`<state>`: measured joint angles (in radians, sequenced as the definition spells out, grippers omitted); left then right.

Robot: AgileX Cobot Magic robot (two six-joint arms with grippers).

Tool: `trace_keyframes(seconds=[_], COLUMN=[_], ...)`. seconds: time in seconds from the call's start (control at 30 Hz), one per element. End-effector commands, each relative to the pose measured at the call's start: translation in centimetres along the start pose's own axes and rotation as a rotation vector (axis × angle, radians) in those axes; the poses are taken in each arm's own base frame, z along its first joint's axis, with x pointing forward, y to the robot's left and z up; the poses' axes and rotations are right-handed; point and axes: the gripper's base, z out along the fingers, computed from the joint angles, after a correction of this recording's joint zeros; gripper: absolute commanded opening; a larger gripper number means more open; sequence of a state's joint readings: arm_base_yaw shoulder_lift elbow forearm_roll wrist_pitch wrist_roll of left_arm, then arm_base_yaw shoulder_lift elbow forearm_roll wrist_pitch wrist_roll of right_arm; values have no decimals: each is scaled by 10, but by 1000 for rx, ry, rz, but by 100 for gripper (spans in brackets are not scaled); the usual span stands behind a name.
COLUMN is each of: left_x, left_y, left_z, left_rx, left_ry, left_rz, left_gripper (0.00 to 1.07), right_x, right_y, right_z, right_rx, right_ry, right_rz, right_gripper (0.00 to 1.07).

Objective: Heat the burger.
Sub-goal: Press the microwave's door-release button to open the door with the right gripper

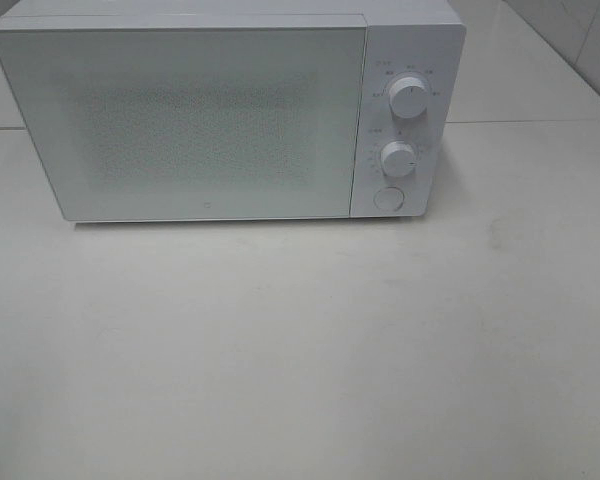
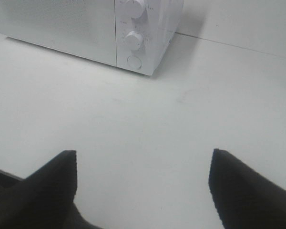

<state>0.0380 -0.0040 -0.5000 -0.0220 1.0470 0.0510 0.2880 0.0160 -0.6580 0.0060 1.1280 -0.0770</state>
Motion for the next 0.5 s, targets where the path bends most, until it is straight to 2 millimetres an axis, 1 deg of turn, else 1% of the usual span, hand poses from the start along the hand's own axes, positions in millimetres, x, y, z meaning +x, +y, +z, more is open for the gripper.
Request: trace_keyframes(seconds=[0.03,0.07,0.1,0.13,0.2,0.23,0.5], left_x=[2,2,1,1,1,1,1], left_y=[0,0,0,0,0,0,0], left_z=[-3,-3,-3,-3,-3,-3,-2], left_rx=[-6,-6,-6,-6,-7,-7,-7], left_ry=[-33,-33,-32,-30,-30,-29,-28], left_rz=[-5,-5,-5,-5,-4,-4,-4], left_gripper=[98,98,98,98,98,98,98], right_x=[18,18,25,17,17,20,21], right_y=[1,1,1,2,1,2,2], right_z=[12,12,23,24,26,29,30], right_rx=[10,10,7,3,7,5,5], right_ry=[41,41,75,-8,-25,5,10], right_rz=[7,7,7,9,8,7,8], right_gripper=[75,75,75,75,75,75,75])
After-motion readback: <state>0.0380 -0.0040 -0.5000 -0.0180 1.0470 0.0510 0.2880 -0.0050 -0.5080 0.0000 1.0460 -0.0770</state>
